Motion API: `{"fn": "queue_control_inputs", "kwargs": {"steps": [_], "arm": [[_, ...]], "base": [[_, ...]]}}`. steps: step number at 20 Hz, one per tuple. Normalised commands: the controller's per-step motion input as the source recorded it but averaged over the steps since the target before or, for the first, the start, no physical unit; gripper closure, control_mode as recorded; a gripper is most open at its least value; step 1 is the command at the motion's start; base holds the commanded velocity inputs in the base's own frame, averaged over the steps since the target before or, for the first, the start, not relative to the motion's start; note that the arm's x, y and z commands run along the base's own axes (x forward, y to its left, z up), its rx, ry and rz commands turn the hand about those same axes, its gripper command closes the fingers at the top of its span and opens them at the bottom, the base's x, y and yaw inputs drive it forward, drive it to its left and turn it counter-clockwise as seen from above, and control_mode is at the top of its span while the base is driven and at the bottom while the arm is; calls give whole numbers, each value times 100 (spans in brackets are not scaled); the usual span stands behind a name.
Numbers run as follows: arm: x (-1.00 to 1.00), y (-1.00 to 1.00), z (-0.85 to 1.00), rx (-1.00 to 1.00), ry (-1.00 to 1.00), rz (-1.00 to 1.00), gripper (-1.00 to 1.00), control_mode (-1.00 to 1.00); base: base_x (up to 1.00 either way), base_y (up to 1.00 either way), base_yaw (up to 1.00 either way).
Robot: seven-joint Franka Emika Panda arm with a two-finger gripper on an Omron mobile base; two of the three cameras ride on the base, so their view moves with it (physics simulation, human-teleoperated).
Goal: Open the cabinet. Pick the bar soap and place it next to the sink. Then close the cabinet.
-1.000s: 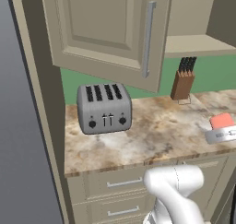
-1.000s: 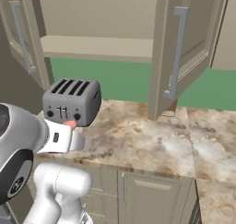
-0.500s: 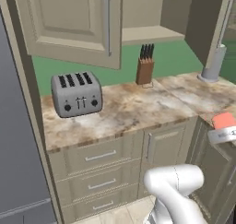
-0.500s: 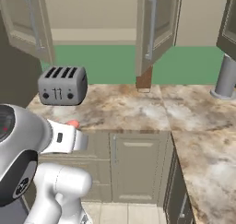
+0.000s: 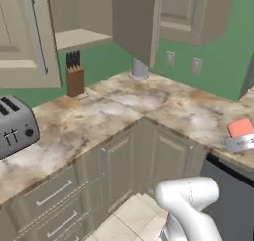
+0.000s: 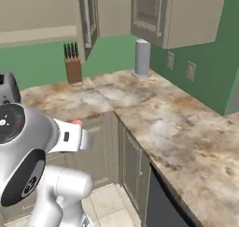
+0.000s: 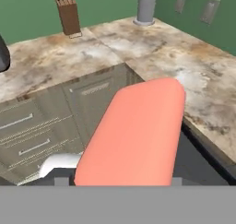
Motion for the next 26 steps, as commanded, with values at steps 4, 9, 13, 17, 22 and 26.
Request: {"fn": "queue_control_inputs", "kwargs": {"steps": [4,9,13,17,22,26], "arm": [[0,0,0,0,0,0,100,100],[0,0,0,0,0,0,100,100],[0,0,0,0,0,0,100,100],[0,0,0,0,0,0,100,100],[0,0,0,0,0,0,100,100],[0,0,0,0,0,0,100,100]], "base": [[-16,-10,-99],[-3,-19,-100],[0,-24,-100],[10,-3,-78],[69,-4,-19],[62,0,-3]]}}
